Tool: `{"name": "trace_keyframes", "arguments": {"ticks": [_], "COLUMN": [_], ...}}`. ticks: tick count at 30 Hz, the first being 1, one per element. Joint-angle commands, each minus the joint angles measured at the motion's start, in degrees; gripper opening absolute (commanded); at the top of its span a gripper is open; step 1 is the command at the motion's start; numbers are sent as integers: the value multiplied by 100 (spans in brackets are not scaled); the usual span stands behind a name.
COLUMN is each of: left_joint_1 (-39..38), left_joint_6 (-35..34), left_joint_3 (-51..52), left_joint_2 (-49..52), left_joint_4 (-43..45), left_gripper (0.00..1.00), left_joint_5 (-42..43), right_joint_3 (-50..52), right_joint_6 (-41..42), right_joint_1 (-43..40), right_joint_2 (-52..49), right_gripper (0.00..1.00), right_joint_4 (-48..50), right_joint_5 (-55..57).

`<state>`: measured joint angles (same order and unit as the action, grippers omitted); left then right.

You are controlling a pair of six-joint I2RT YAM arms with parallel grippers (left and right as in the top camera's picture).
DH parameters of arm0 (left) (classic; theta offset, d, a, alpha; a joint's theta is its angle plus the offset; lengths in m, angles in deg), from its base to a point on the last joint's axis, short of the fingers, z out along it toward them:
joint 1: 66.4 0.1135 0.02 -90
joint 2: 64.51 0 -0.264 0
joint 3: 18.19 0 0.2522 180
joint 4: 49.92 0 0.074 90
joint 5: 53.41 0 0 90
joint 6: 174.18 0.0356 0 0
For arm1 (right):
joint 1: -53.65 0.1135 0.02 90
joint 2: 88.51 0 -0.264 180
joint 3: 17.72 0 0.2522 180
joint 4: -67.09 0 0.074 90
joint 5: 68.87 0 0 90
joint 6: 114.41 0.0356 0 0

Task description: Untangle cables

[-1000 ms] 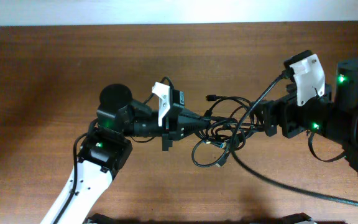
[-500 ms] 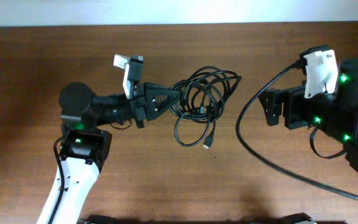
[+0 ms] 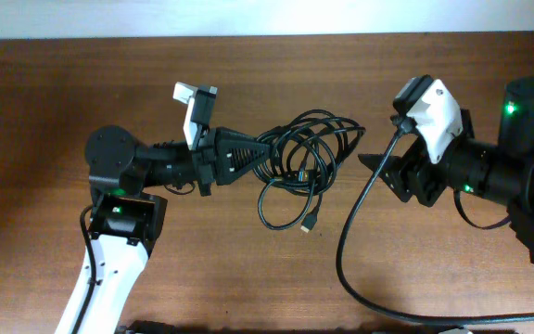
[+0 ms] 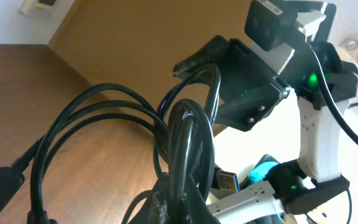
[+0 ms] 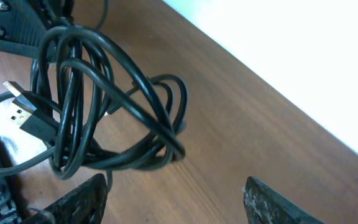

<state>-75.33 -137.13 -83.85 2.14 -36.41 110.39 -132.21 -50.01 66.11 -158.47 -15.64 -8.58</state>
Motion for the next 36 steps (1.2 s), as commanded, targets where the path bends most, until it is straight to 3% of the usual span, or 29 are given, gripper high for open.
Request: {"name": "trace_keyframes", "arguments": {"ticks": [1, 3, 7, 9, 17, 21, 28, 32, 36], "left_joint_1": [-81, -81, -81, -81, -81, -81, -76, -76, -76], "left_joint_6": [-39, -39, -39, -39, -109, -105, -103, -105, -103], "left_joint_3": [-44, -44, -44, -44, -44, -44, -44, -44, -44], "left_joint_2": [-15, -15, -15, -15, -15, -15, -13, -13, -13], "left_joint_4": [195, 210, 210, 210, 208, 210, 208, 203, 205], "left_gripper": [0, 0, 0, 0, 0, 0, 0, 0, 0], "left_joint_5": [234, 221, 208, 186, 190, 186, 142, 149, 146], "right_joint_3": [-59, -59, -59, -59, -59, -59, -59, -59, -59], "right_joint_6": [-424, -422, -422, -422, -575, -573, -514, 479, 664], "right_joint_1": [22, 22, 24, 24, 24, 24, 22, 22, 22], "right_joint_2": [-111, -157, -157, -157, -203, -251, -251, -251, -251], "right_gripper": [67, 47, 33, 29, 28, 4, 4, 4, 4], "right_joint_4": [59, 42, 44, 42, 63, 44, -68, 116, 166], "right_joint_5": [-328, -437, -439, -461, -721, -804, -702, 1381, 2767]}}
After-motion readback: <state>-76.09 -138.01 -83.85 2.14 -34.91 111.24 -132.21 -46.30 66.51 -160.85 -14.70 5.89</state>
